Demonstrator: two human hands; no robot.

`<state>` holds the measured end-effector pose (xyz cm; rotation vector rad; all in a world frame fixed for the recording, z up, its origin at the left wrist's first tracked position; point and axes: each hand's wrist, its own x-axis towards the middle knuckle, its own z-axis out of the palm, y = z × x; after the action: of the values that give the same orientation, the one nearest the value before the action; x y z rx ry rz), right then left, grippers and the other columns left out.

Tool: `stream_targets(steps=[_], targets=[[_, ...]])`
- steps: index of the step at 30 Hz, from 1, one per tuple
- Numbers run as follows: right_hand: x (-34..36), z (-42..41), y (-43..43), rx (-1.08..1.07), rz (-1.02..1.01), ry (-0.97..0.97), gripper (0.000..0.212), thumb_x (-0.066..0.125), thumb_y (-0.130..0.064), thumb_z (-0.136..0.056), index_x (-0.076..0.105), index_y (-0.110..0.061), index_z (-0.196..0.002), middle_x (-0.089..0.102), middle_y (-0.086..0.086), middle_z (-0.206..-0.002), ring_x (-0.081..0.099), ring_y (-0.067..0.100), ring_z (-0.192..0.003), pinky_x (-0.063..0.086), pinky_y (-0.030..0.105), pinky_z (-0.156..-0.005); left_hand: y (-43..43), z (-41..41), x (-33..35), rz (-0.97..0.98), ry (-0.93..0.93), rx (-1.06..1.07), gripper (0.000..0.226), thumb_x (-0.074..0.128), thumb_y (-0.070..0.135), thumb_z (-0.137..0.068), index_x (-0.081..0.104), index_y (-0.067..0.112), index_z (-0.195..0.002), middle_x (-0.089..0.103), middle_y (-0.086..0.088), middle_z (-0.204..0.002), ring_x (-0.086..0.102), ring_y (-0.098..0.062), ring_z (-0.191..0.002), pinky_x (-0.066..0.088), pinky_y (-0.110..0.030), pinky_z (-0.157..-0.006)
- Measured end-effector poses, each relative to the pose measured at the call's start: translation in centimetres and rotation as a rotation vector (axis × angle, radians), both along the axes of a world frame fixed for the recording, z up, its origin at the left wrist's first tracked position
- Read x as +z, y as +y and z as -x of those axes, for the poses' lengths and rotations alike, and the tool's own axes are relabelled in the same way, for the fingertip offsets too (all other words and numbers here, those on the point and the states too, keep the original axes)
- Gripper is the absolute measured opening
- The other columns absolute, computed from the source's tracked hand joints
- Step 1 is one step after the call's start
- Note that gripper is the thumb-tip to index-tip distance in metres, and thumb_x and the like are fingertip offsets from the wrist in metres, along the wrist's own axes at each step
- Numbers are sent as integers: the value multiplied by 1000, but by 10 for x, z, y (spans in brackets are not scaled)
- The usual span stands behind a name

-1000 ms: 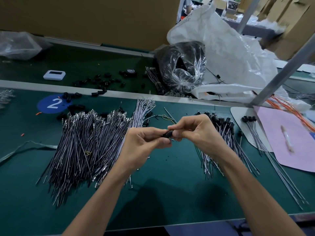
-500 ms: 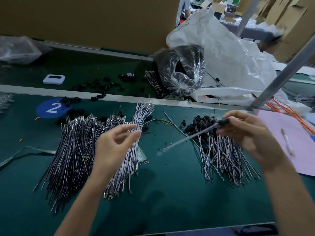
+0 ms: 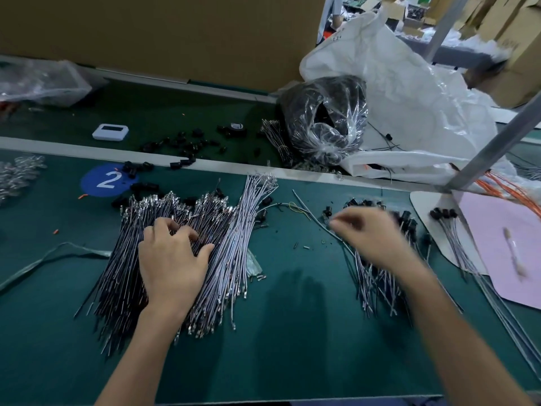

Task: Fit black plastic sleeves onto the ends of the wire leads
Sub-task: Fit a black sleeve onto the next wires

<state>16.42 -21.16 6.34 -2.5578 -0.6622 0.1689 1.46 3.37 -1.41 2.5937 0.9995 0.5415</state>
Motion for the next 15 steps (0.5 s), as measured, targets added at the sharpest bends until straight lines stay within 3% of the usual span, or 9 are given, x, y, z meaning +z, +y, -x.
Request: stream_targets(steps=[1,3,6,10,15], targets=[[-13,14,21,77,-11,28,14,67,-25,-90,75,-16,-98,75,-1,-93,61,1,-73,45,12,-76,1,-1,0,11,18,4,31,78,42,-79,73,16,-95,57,-13,-113,49,-33,-108,38,-44,-93],[-38,35,59,154,-27,79,14,69,-23,-89,77,-12,-93,76,2,-90,64,7,-74,47,14,-76,5,-3,1,55,43,-11,25,76,43,-80,72,21,-91,60,-10,-113,49,-31,-110,35,-45,-94],[-63,50,101,47,-88,235,26,69,-35,-90,74,-10,-82,72,4,-76,65,15,-71,54,28,-72,6,-6,4,108,51,-28,14,75,40,-82,71,27,-83,63,-4,-110,48,-29,-111,31,-43,-93],[-70,53,128,-59,-52,181,38,65,-45,-89,67,-9,-78,68,5,-77,63,22,-74,49,32,-66,4,-6,4,97,10,-31,10,74,31,-85,73,21,-85,67,-5,-104,51,-28,-105,29,-40,-88],[-68,42,128,-60,-79,323,25,61,-23,-90,70,0,-84,72,13,-82,66,23,-76,57,40,-74,4,-7,9,85,-50,-34,12,67,28,-91,72,17,-91,69,-3,-86,57,-27,-93,35,-43,-91]])
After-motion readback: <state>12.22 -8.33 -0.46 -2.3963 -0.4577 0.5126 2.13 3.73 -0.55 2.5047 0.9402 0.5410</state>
